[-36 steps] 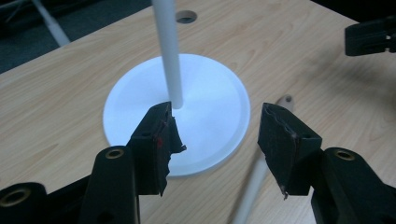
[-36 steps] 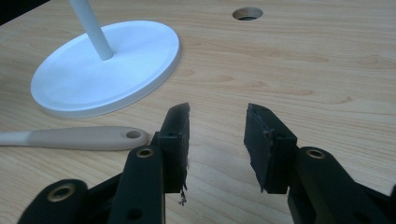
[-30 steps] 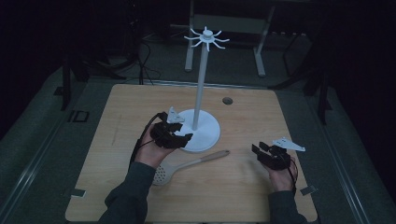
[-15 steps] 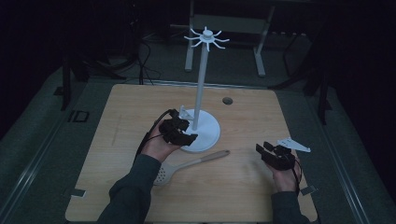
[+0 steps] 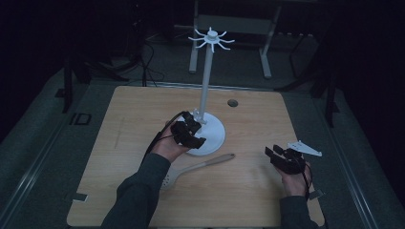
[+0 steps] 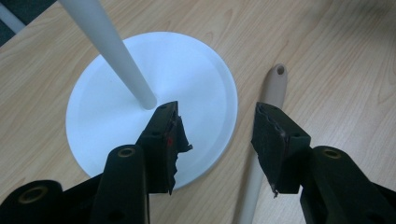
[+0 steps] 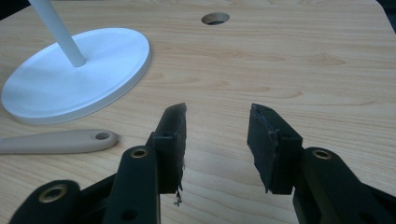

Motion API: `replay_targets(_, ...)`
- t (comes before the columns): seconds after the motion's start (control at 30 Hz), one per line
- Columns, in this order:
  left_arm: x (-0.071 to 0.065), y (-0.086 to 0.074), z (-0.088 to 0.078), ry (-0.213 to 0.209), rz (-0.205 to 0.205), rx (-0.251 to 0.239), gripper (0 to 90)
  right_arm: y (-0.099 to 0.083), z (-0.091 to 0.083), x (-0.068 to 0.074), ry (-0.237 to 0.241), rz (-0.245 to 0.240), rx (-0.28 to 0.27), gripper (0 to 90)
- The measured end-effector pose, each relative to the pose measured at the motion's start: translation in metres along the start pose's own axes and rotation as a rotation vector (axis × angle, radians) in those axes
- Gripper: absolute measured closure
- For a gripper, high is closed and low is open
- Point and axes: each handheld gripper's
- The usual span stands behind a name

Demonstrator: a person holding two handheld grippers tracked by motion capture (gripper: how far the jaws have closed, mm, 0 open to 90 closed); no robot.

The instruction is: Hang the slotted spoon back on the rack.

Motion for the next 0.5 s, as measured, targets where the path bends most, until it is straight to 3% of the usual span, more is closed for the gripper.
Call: replay_targets(0.5,-0.004,0.003,0.021,-0.019,0.042,0.068,53.9,-0.001,0.001,0.002,-0.018,-0.038,0.02,55.7)
Point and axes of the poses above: each handheld gripper's, and its own axes: z roughly forward along the jaws, y roughly out of its top, x roughly to its left, and after that the axes turned 14 degrees about -x, right-handed
